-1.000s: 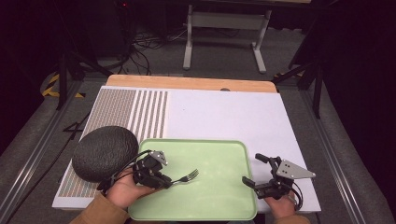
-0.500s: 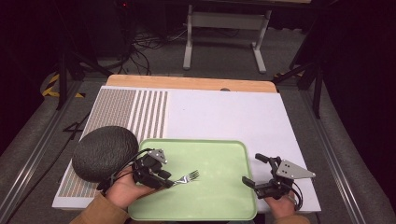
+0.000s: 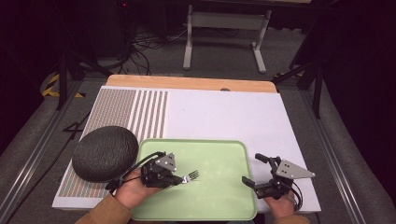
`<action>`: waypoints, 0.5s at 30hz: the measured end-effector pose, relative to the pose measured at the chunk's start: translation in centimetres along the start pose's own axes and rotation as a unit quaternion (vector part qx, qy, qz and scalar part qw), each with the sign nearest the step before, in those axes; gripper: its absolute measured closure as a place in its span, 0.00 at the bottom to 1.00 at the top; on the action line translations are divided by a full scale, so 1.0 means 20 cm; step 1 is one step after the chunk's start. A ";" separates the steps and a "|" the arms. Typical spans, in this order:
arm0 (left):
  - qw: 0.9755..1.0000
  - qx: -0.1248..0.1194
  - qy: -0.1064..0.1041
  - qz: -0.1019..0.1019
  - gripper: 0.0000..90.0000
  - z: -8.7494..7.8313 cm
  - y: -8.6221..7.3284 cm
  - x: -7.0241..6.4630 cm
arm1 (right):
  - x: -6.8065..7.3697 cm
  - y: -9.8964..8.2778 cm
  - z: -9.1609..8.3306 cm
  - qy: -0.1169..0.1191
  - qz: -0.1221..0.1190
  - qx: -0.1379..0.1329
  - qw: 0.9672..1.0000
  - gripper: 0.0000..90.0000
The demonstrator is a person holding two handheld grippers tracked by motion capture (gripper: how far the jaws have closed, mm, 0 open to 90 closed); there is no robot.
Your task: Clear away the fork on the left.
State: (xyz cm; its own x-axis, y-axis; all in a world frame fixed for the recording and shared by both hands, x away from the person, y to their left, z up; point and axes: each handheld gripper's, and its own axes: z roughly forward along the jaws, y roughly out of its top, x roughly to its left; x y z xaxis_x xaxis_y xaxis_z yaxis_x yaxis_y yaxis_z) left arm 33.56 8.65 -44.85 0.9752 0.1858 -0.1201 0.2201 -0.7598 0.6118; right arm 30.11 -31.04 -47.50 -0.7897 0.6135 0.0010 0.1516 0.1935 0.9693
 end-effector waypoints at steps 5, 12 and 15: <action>1.000 0.017 0.003 0.012 1.00 0.06 0.02 0.00 | 0.00 0.00 0.00 0.000 0.000 0.000 1.000 0.02; 0.999 0.038 0.010 0.018 1.00 0.09 0.01 0.00 | 0.00 0.00 0.00 0.001 0.002 0.001 1.000 0.02; 0.999 0.043 0.014 0.017 1.00 0.09 0.01 0.00 | 0.00 0.00 0.00 0.001 0.003 0.000 1.000 0.02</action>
State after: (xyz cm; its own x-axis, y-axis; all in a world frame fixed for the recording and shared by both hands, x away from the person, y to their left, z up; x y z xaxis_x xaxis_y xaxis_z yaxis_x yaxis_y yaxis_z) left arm 33.58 7.34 -46.22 0.9816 0.1744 -0.0776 0.1882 -0.8163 0.5461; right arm 30.11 -31.07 -47.51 -0.7897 0.6134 0.0063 0.1558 0.1906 0.9692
